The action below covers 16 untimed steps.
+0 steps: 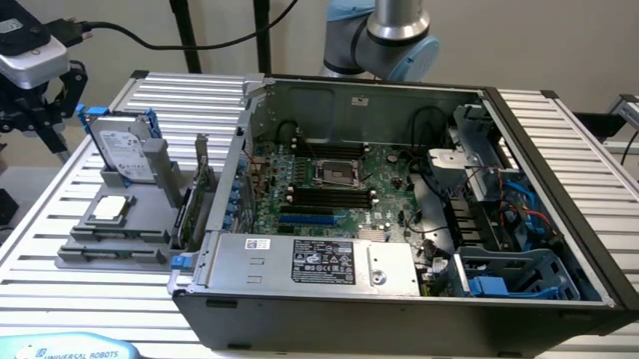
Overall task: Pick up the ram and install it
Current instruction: 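Pick up the ram and move it above insertion slot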
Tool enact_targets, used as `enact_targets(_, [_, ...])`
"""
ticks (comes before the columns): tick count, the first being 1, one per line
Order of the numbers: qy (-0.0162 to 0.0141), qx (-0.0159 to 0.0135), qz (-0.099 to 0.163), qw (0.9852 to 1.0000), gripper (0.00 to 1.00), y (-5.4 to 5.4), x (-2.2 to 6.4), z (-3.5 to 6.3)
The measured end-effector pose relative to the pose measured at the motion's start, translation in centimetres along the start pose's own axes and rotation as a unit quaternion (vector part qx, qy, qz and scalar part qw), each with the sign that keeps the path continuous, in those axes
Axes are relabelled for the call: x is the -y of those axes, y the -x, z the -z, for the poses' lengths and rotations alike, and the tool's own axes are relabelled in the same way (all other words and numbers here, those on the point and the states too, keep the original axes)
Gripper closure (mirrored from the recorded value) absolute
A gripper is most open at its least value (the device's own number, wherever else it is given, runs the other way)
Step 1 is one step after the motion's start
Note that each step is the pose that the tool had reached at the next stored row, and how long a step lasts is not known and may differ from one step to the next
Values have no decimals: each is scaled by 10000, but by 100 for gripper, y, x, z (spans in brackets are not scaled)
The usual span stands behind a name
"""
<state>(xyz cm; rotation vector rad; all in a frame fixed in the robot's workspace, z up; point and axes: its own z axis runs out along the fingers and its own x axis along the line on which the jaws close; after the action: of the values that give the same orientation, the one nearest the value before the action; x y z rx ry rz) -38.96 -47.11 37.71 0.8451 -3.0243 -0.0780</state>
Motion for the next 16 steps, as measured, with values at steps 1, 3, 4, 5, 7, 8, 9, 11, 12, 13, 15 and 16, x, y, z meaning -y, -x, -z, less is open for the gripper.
enact_targets(1, [1,-5,90,10000,89,0,0,0])
enact_targets(3, [3,-13,270,9996,89,0,0,0])
enact_targets(4, [5,-17,359,9994,89,0,0,-1])
enact_targets(5, [6,-22,449,9990,89,0,0,-1])
enact_targets(7, [8,-31,636,9980,89,0,0,-1])
enact_targets(8, [9,-35,726,9974,89,0,0,-1])
enact_targets(9, [10,-39,815,9967,89,0,0,-2])
enact_targets(11, [13,-48,994,9950,89,0,0,-2])
enact_targets(12, [14,-52,1090,9940,89,0,0,-2])
enact_targets(13, [15,-56,1176,9930,89,0,0,-3])
enact_targets(15, [18,-65,1363,9906,89,0,0,-3])
enact_targets(16, [19,-70,1451,9894,89,0,0,-3])
